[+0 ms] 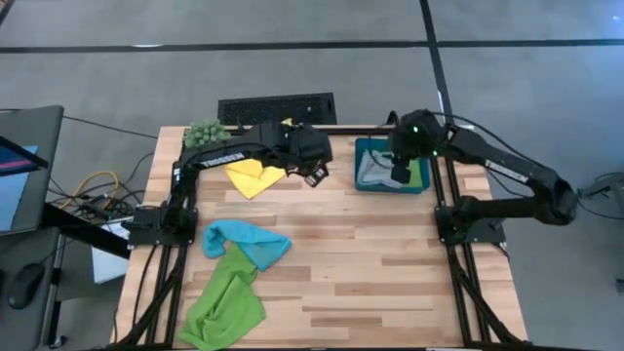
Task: Fold microfiber towels
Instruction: Fold the yellow microfiber cloth
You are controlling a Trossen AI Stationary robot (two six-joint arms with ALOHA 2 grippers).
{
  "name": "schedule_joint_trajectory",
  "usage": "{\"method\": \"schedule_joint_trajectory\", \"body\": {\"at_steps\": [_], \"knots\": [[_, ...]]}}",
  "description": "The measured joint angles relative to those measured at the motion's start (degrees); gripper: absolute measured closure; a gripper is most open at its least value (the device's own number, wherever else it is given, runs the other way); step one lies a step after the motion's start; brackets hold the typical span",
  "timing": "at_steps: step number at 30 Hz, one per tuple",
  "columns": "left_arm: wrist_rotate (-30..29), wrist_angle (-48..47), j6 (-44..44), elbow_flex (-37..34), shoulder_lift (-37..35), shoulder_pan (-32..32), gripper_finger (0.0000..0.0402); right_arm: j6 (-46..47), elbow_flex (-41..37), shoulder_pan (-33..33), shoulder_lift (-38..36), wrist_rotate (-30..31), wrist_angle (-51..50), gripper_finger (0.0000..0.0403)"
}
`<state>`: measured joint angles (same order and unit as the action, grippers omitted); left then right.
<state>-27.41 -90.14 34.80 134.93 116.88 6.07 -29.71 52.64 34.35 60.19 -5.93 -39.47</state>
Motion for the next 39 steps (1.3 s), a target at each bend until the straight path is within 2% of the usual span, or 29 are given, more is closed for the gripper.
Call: {"method": "schedule_joint_trajectory", "body": {"at_steps": [2, 7, 12, 16, 21, 27, 32, 34, 39], "knots": [[-0.85, 0.23, 2.49, -0.89, -0.48, -1.03, 0.0228, 1.42, 0.02, -3.4, -1.21, 0.02, 0.35, 0.0272], [1.55, 0.08, 3.99, -3.14, -2.24, -2.52, 0.0228, 4.37, 0.02, -10.97, -3.7, 0.0, 2.73, 0.0272], [2.55, 0.26, 3.84, -8.38, -4.53, -1.1, 0.0228, 6.32, 0.02, -16.16, -4.75, 0.06, 6.22, 0.0272], [3.09, 0.16, 2.33, -17.82, -8.29, 2.02, 0.0228, 6.31, 0.02, -18.68, -4.8, 0.09, 9.61, 0.0272], [4.06, 0.7, 2.88, -31.45, -13.32, 7.97, 0.0228, 6.06, 0.02, -18.81, -4.8, 0.24, 12.77, 0.0272], [4.28, 2.29, 1.89, -43.77, -14.14, 15.02, 0.0228, 6.77, 0.02, -17.22, -4.8, 1.18, 18.15, 0.0272], [4.43, 11.87, -2.58, -51.46, -13.95, 18.84, 0.0228, 11.12, 0.02, -14.63, -4.8, 3.1, 22.8, 0.0272], [4.58, 18.74, -5.75, -54.04, -13.95, 19.91, 0.0228, 12.35, 0.02, -13.39, -4.8, 3.07, 23.53, 0.0272], [8.02, 33.56, -10.4, -59.31, -13.86, 22.08, 0.0228, 13.4, 0.02, -11.81, -4.8, -0.4, 23.31, 0.0272]]}}
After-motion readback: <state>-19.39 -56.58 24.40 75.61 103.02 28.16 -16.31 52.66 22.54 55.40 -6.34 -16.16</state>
